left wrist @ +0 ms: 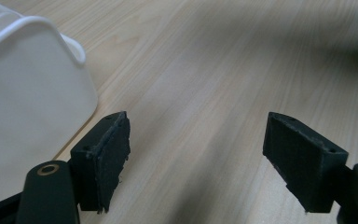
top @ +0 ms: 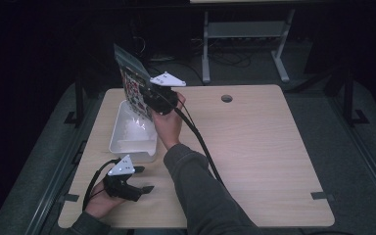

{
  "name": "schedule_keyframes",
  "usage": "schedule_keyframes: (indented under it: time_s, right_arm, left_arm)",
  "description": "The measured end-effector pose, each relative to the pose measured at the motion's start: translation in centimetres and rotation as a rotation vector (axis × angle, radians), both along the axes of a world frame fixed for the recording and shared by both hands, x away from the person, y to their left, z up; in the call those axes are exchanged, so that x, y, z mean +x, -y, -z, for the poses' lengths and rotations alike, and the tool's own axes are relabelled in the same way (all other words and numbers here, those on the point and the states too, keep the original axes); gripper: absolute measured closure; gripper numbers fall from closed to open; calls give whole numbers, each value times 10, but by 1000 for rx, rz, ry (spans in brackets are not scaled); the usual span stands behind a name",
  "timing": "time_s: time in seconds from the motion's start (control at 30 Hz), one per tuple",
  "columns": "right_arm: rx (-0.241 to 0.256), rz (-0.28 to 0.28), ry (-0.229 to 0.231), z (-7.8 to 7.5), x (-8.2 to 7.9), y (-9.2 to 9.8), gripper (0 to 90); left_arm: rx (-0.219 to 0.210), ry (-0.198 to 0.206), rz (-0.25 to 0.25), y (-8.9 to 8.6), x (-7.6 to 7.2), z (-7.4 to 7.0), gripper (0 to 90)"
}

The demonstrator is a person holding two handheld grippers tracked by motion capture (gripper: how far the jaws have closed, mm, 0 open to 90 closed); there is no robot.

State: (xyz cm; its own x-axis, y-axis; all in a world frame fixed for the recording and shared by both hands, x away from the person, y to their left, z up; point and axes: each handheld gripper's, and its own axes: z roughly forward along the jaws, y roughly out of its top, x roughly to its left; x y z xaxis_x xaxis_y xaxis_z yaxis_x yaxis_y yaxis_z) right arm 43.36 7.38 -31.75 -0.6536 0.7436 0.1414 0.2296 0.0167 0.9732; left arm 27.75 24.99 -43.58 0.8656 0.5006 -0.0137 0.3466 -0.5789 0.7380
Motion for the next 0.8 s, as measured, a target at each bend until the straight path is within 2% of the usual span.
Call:
schedule_keyframes:
  time_s: [0.13, 0.23, 0.37, 0.5, 0.67, 0.8]
  right_arm:
    - [-25, 3, -13, 8, 3, -5, 749]
    - [-20, 11, -23, 13, 5, -7, 749]
    - [-16, 26, -34, 19, 7, -10, 749]
    - [7, 46, -65, 29, 10, -10, 749]
    - [21, 63, -94, 40, 13, -10, 749]
    - [27, 69, -100, 47, 12, -12, 748]
  left_arm:
    - [10, -1, 5, 4, 1, 1, 222]
    - [20, -3, 4, 4, 2, 2, 222]
    - [7, -3, -5, 2, 3, 1, 222]
    - [26, 1, 2, 3, 3, 2, 222]
    - [22, -1, 2, 3, 3, 2, 222]
    - [21, -6, 4, 4, 3, 2, 221]
